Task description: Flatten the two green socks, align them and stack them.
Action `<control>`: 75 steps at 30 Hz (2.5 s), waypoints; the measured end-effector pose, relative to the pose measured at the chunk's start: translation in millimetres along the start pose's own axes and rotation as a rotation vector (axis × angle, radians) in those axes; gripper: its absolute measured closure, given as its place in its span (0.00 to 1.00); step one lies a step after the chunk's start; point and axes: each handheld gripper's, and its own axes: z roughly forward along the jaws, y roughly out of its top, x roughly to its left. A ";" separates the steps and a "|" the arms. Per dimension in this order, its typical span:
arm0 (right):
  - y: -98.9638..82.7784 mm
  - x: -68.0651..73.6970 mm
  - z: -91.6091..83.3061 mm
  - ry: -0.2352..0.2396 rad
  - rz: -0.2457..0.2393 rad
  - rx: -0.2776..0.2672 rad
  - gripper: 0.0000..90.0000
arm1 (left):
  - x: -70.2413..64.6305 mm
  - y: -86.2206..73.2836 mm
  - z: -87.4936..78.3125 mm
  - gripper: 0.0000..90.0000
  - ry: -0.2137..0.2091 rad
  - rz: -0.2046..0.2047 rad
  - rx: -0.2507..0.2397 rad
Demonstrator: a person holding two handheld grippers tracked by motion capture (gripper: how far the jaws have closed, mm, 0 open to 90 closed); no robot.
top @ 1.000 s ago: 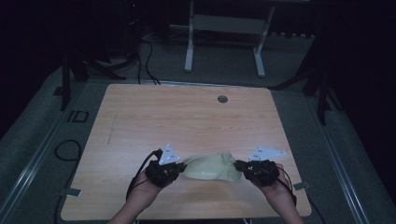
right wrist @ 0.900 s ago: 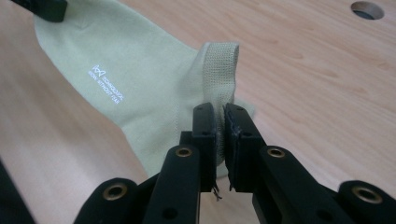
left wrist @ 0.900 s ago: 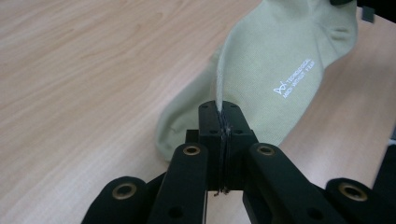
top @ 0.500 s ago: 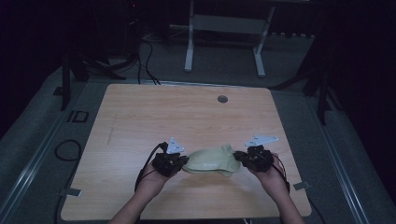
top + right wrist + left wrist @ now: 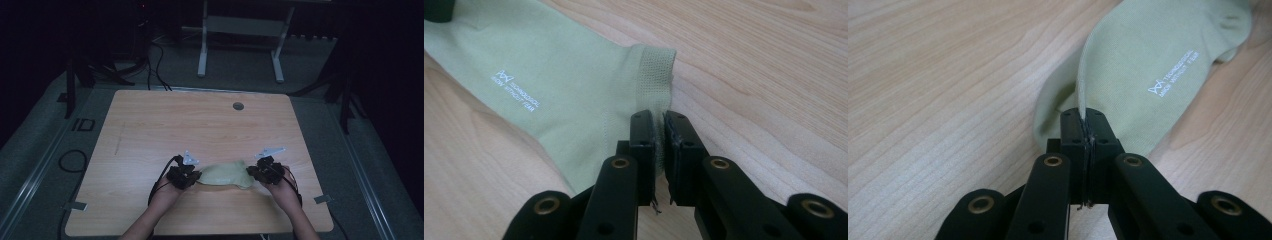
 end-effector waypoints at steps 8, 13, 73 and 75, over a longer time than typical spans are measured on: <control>-4.9 -1.6 11.8 -0.006 -0.002 0.032 0.91 | 5.8 -3.5 8.3 0.98 -0.012 -0.020 0.018; -7.5 -1.8 16.6 -0.010 -0.001 0.036 0.91 | 7.6 -5.9 14.2 0.98 -0.012 -0.030 0.027; -16.5 11.2 20.5 0.095 -0.274 -0.008 0.51 | 1.3 -4.0 24.3 0.43 -0.044 0.204 -0.005; -17.6 11.7 20.2 0.091 -0.279 -0.013 0.51 | -0.6 -4.7 24.5 0.43 -0.028 0.221 -0.005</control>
